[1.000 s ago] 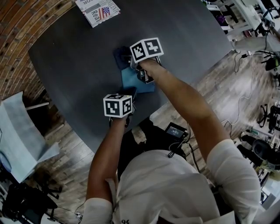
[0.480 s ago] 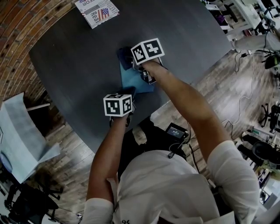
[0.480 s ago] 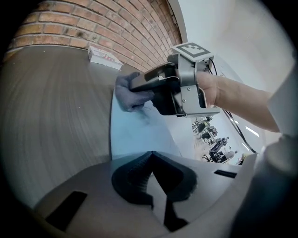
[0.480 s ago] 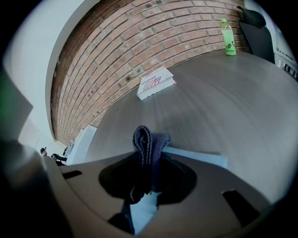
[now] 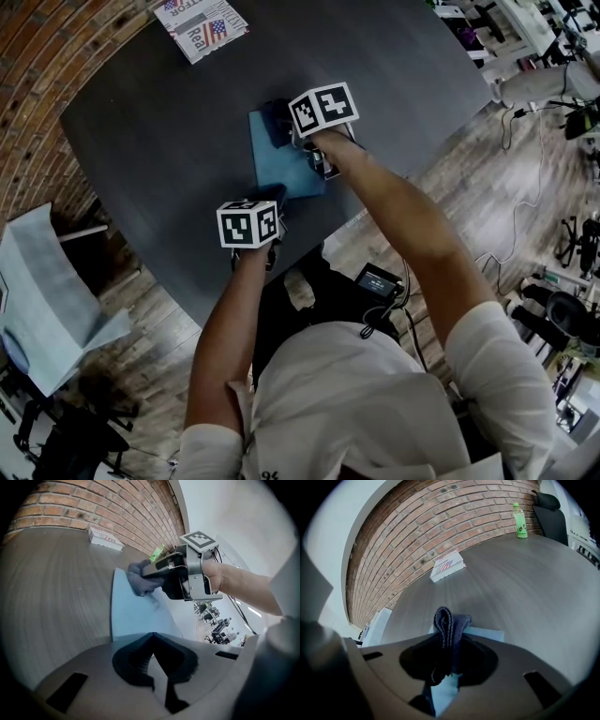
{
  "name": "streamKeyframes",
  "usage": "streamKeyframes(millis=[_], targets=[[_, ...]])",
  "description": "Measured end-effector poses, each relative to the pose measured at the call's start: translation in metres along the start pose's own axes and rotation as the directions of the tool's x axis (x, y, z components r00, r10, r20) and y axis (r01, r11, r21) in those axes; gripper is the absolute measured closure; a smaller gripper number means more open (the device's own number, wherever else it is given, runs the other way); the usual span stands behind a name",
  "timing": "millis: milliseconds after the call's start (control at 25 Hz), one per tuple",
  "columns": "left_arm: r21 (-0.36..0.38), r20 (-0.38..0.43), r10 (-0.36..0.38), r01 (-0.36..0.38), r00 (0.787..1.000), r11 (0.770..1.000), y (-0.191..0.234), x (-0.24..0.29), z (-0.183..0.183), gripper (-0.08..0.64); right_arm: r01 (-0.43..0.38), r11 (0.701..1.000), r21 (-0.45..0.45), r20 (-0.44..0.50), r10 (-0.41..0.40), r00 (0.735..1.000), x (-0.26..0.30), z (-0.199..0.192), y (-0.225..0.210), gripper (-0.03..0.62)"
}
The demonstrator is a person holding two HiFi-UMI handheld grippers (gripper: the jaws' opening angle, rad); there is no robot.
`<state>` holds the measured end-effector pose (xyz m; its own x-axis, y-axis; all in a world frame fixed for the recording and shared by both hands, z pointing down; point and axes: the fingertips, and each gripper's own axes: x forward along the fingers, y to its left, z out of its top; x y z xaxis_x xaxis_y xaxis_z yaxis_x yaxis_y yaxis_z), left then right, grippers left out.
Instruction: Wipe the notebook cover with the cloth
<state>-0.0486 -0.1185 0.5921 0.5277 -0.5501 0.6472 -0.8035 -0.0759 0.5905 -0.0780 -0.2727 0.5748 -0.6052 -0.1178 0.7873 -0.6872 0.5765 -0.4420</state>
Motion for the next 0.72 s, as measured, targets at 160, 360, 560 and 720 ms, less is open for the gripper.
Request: streamKeyframes(millis=[160, 360, 560, 720], targets=[[0.002, 0.000, 0.002, -0.002, 1.000, 1.000, 0.000, 0.000, 0.000, 0.552, 0.017, 1.000, 0.004, 0.006, -0.017, 1.000, -0.006, -0.002, -0.007, 0.486], [0.005, 0.002, 0.004, -0.004, 1.000, 1.000, 0.000, 0.000, 0.000, 0.552, 0.039, 0.999, 0.013, 0.012, -0.039, 0.999, -0.012, -0.005, -0.016, 0.486], [0.007, 0.002, 0.005, -0.005, 1.000, 1.000, 0.001, -0.001, -0.001, 0.552, 0.074, 0.997, 0.003, 0.022, -0.075, 0.997, -0.021, -0.007, -0.027, 0.485], [0.009, 0.002, 0.008, -0.008, 1.000, 1.000, 0.002, -0.001, -0.002, 0.552, 0.100, 0.995, 0.007, 0.027, -0.100, 0.995, -0.027, -0.010, -0.037, 0.485]])
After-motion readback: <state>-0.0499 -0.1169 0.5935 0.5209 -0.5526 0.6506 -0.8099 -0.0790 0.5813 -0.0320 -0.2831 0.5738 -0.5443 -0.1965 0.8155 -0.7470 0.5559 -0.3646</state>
